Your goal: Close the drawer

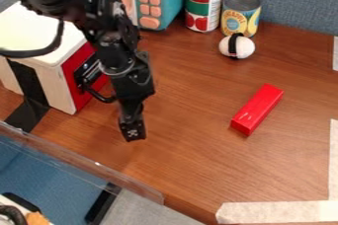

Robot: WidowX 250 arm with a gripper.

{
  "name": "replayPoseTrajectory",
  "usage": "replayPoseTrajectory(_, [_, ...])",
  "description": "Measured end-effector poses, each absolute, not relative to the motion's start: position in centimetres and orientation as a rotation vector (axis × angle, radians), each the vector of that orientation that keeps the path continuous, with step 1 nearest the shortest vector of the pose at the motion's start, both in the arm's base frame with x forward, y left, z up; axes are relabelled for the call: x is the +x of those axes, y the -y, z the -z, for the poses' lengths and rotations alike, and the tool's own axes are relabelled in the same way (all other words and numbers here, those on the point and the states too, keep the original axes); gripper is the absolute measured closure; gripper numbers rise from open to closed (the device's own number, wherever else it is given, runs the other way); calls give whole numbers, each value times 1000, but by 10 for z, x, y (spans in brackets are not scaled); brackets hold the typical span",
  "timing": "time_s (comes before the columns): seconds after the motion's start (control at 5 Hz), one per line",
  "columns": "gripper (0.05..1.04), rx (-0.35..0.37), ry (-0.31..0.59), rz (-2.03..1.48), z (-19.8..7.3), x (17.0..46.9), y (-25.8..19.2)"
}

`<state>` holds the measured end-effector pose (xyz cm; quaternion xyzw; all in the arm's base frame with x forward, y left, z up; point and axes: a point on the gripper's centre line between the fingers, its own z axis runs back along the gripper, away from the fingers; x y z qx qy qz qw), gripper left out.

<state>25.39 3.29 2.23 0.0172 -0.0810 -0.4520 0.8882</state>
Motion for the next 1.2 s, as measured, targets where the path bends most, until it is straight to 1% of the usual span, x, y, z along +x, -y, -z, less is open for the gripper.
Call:
replayPoseTrajectory(0.2, [83, -25, 232, 999, -28, 265, 19])
replayPoseTrajectory(0.4, [83, -44, 247, 1006, -33, 276, 50])
replayPoseTrajectory(0.6, [83, -25, 211, 958, -38, 281, 81])
replayPoseTrajectory(0.8, [83, 79, 185, 746, -47, 275, 93])
replayPoseTrajectory(1.0, [83, 102, 198, 573, -72, 272, 91])
replayPoseTrajectory(1.2, [83, 65, 279, 468, -104, 266, 92])
